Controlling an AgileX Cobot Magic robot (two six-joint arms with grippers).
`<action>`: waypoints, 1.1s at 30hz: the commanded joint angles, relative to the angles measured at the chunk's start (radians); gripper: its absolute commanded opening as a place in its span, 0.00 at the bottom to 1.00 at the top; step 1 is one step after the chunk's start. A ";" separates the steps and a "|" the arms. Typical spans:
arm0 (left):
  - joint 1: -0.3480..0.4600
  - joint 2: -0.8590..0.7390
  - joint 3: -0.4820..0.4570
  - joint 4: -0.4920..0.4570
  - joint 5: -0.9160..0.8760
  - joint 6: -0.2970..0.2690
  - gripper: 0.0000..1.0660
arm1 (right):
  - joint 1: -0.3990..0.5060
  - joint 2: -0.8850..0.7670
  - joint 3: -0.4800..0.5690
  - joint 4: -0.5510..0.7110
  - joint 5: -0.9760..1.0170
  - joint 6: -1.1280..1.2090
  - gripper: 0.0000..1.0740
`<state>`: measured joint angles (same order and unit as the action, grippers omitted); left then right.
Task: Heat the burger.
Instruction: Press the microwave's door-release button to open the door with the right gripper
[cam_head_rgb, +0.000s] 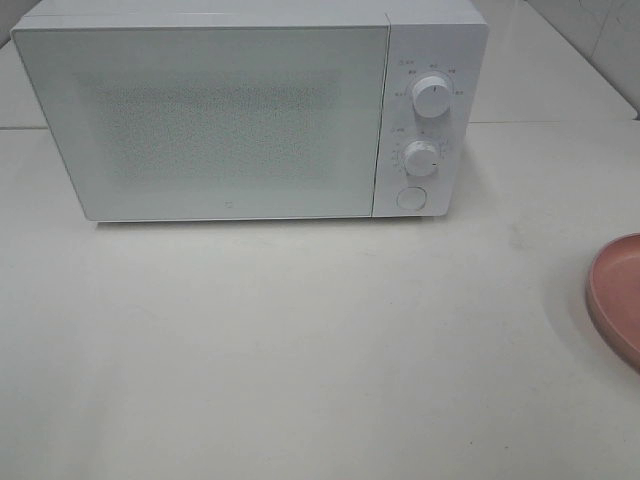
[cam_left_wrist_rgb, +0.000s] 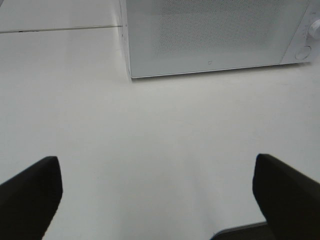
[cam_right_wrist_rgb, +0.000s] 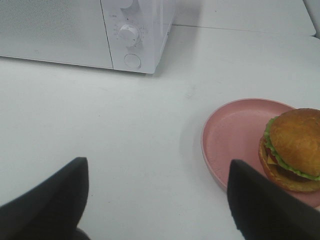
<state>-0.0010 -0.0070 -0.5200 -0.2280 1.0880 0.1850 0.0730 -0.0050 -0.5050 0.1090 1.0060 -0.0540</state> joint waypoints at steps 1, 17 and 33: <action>-0.006 -0.021 0.004 -0.004 -0.015 -0.009 0.90 | -0.003 -0.013 -0.017 0.008 -0.041 -0.005 0.70; -0.006 -0.021 0.004 -0.004 -0.015 -0.009 0.90 | -0.003 0.187 -0.027 0.012 -0.257 -0.002 0.70; -0.006 -0.021 0.004 -0.004 -0.015 -0.009 0.90 | -0.003 0.391 0.011 0.014 -0.509 -0.002 0.70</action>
<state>-0.0010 -0.0070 -0.5200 -0.2280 1.0880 0.1850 0.0730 0.3570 -0.5080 0.1170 0.5570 -0.0540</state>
